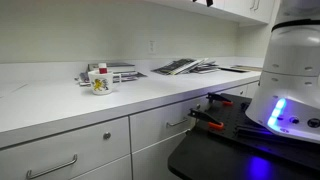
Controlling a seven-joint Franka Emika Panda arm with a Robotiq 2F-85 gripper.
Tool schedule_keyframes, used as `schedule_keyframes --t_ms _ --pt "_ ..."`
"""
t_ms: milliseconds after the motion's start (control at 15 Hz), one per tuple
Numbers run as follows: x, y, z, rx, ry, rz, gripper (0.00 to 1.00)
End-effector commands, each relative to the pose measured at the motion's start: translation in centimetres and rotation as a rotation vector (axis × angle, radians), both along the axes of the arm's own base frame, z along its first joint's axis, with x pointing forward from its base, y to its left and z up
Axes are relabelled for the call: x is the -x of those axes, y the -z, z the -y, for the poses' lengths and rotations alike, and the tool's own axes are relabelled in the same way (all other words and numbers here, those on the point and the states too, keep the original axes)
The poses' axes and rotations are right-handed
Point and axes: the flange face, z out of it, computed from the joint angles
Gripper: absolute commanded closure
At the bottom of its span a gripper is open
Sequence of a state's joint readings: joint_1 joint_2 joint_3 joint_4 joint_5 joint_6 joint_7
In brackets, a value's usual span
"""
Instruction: Remove the object from the cup and put it on the table
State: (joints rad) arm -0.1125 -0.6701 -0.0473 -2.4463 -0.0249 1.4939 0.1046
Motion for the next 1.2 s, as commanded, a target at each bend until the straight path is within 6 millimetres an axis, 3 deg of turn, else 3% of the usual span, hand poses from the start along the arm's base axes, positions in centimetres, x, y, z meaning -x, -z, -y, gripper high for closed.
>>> schedule_keyframes --t_ms 0,200,400,667,867,1133 --pt "0.0 -0.1 0.0 0.0 0.0 0.0 0.0" --pt "-1.4 0.6 -0.7 0.001 0.026 0.009 0.0" --pt "-5.1 2.7 -1.9 -0.012 0.154 0.053 0.0" --pt "-11.7 8.5 -4.4 -0.042 0.379 0.042 0.0" --pt "-15.6 12.8 -5.5 -0.09 0.508 -0.029 0.0" --pt "-19.6 16.2 -6.1 -0.194 0.675 -0.13 0.0"
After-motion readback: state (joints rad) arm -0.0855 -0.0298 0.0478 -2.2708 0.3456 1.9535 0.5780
